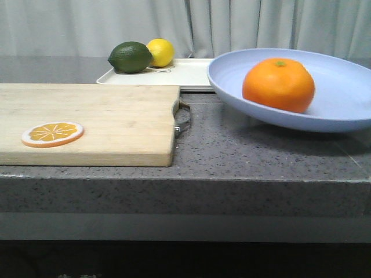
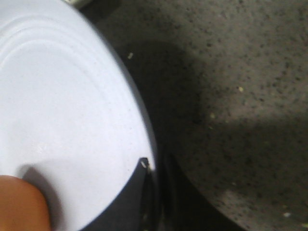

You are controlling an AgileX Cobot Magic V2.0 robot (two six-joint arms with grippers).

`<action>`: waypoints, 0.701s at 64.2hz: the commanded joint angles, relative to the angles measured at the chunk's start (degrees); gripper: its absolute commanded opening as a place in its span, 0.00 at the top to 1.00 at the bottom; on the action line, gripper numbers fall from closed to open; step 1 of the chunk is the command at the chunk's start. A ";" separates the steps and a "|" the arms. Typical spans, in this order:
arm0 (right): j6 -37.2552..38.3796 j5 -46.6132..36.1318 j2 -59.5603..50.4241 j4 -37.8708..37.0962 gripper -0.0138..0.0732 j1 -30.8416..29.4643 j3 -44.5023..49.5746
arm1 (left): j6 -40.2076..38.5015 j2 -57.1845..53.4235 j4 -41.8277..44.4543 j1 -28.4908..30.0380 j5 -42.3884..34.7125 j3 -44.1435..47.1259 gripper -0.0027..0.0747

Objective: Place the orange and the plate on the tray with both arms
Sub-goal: 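Lift the plate with the right gripper toward the white tray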

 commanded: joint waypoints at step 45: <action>28.06 -2.80 18.69 -3.09 0.91 15.00 -38.47 | 0.06 0.01 -1.15 0.03 -4.35 -1.43 0.14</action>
